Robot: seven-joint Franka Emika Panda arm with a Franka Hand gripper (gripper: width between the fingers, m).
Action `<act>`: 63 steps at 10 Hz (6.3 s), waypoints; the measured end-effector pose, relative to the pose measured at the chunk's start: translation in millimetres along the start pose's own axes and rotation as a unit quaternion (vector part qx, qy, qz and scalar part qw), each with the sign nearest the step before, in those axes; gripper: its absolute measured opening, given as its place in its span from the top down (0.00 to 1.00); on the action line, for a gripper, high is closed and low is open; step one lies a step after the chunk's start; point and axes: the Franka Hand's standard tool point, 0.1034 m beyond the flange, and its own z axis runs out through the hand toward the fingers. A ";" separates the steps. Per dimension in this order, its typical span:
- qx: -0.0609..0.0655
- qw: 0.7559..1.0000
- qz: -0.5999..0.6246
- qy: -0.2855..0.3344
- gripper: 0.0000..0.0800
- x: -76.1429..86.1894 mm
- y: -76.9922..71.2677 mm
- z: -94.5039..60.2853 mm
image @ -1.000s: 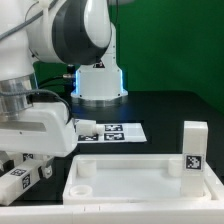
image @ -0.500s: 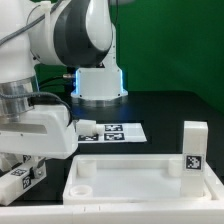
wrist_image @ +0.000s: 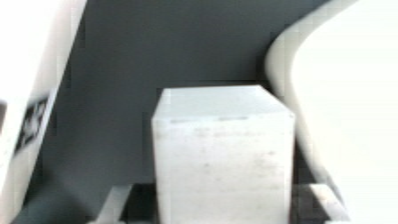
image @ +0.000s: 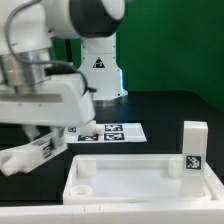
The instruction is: Assemble desk
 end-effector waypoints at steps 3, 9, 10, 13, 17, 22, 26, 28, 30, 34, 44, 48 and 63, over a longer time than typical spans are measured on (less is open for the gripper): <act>-0.007 0.996 -0.089 -0.005 0.64 -18.7 -20.5 -2.9; -0.008 0.966 -0.258 0.016 0.64 -91.2 -60.5 -2.4; -0.017 0.954 -0.300 0.015 0.64 -106.4 -66.5 1.2; -0.023 0.921 -0.388 0.013 0.64 -100.0 -59.5 0.7; -0.040 0.814 -0.578 0.047 0.64 -139.6 -85.2 8.0; -0.062 0.736 -0.672 0.052 0.64 -139.4 -80.2 9.2; -0.071 0.593 -0.801 0.030 0.64 -177.8 -105.6 26.0; -0.075 0.542 -0.837 0.024 0.64 -175.8 -104.2 25.8; -0.079 0.485 -0.871 0.017 0.64 -175.3 -102.5 26.3; -0.077 0.219 -0.973 -0.007 0.64 -192.3 -106.8 52.2; -0.072 -0.075 -0.994 -0.031 0.45 -191.5 -101.5 65.1; -0.094 0.030 -0.995 -0.022 0.19 -179.2 -106.1 41.2; -0.080 0.736 -0.670 0.047 0.19 -168.1 -127.8 28.4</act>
Offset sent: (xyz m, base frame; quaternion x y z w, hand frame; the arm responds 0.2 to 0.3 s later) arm 0.0000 0.0000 0.0000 0.0000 0.0000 -0.1938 0.9810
